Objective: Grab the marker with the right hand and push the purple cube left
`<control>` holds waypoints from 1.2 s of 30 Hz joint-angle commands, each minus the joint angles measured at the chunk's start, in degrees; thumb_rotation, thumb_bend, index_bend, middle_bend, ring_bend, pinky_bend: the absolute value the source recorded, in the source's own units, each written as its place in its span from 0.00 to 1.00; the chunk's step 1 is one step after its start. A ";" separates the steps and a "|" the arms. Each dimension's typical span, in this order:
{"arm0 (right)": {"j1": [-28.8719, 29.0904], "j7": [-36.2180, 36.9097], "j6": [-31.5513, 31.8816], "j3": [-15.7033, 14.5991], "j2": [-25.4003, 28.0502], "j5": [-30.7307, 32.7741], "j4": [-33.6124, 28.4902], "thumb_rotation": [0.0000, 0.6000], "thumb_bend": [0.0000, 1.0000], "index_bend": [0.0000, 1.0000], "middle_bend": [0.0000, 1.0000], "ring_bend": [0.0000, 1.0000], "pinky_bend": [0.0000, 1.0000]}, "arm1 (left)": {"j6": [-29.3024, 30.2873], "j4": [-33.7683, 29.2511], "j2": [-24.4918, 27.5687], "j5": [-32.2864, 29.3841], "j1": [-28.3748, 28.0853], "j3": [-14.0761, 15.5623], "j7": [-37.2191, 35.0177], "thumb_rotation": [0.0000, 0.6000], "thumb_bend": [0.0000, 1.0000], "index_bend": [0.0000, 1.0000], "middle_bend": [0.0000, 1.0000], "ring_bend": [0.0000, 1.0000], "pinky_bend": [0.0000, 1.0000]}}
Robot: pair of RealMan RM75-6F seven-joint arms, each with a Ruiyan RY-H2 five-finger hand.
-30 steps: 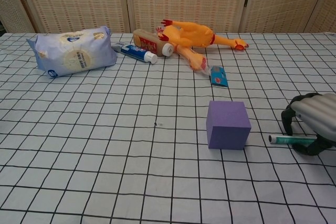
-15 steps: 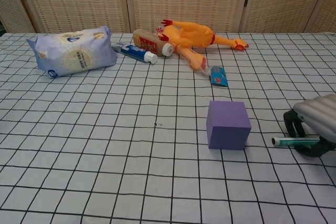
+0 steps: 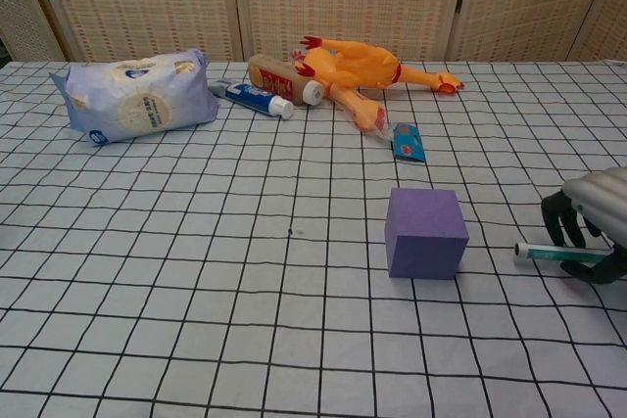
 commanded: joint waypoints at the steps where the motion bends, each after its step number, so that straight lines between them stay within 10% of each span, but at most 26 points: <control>1: 0.38 1.00 0.44 0.35 0.69 -1.30 -1.24 1.00 0.36 0.98 0.73 0.52 0.49 | -0.11 -0.03 -0.02 0.03 -0.06 0.03 0.06 1.00 0.44 0.00 0.00 0.00 0.10; 36: 16.01 -17.86 -6.25 7.43 -11.07 11.43 -8.73 1.00 0.37 0.98 0.73 0.52 0.49 | -0.63 0.29 0.66 -0.53 -0.40 -0.15 -2.32 1.00 0.44 0.00 0.00 0.00 0.10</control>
